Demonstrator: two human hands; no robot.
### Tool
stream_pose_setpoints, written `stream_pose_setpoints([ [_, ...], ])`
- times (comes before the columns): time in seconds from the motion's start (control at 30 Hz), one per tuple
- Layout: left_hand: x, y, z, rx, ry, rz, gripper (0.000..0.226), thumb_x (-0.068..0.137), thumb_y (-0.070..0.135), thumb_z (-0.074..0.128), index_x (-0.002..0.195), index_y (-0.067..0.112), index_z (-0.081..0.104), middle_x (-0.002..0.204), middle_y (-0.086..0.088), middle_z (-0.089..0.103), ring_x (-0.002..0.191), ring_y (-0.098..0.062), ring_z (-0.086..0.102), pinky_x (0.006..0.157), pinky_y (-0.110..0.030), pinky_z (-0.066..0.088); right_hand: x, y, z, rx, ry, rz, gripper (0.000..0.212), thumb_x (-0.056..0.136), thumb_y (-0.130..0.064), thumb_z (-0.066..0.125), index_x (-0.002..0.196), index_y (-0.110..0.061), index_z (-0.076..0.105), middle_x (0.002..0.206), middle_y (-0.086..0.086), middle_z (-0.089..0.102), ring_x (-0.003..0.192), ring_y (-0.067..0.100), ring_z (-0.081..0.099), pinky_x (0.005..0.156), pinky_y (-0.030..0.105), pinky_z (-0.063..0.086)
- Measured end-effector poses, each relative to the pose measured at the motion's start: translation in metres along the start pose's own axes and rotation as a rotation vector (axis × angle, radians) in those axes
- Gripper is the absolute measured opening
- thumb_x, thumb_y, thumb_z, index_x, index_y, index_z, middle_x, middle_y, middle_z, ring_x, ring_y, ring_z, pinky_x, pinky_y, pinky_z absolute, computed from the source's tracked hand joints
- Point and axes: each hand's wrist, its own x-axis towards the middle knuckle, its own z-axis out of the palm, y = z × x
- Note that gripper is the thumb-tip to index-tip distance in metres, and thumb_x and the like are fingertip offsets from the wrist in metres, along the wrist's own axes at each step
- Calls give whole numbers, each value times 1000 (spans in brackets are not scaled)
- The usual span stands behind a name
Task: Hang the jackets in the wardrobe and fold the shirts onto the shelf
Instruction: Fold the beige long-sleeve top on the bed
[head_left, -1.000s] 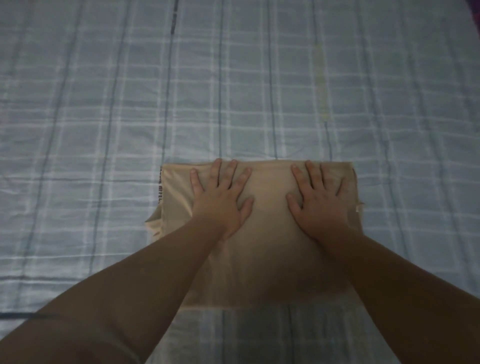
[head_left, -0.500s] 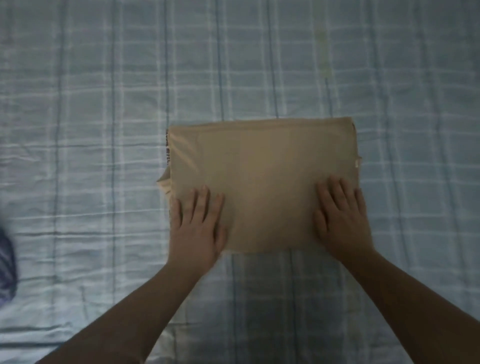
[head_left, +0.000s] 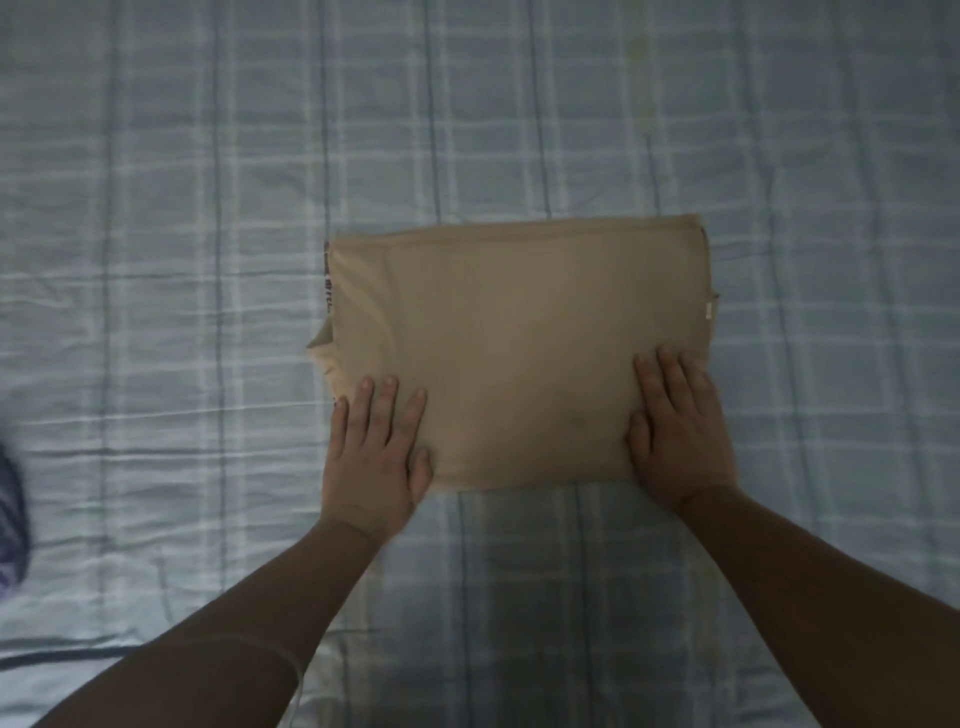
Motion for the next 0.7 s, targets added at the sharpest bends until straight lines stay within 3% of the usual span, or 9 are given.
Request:
stream_pose_setpoints([
  [0.17,5,15,-29,-53,40,-77,56,89,35,51,140,12,51,148,-15,46,143,-37,31,118,-57,17,-2,-7,-19,190,68,85,60,79,-19,56,138,-8,52,146,18,46,136,35,38,113,53,32],
  [0.27,37,42,-56,-217,128,184,44,86,24,52,125,5,54,124,-18,59,120,-41,53,109,-47,35,-9,-8,-35,428,202,331,55,70,-7,58,125,-6,59,131,15,56,121,34,49,107,44,38],
  [0.37,85,100,-87,-410,-46,221,34,91,32,41,116,12,52,102,-9,61,93,-29,57,78,-39,47,-15,-14,-44,631,143,627,53,79,-6,60,131,-6,52,129,13,55,120,30,51,105,43,42],
  [0.47,148,165,-91,-499,-252,165,17,93,34,45,102,20,44,82,-1,56,76,-27,57,65,-36,43,-15,-14,-51,642,64,786,56,78,-34,55,130,-15,50,125,9,59,114,29,56,97,44,47],
  [0.57,204,220,-78,-511,-280,141,24,94,33,53,104,14,42,90,-8,61,83,-32,61,65,-34,40,-16,-5,-54,527,-70,852,54,76,-44,54,124,-20,53,120,6,63,111,29,61,92,43,51],
  [0.7,235,275,-51,-493,-328,-33,58,91,50,58,128,8,41,116,-16,61,106,-35,60,82,-40,45,-18,6,-56,539,-225,854,36,79,-48,63,100,-20,55,104,6,67,100,31,65,80,38,52],
])
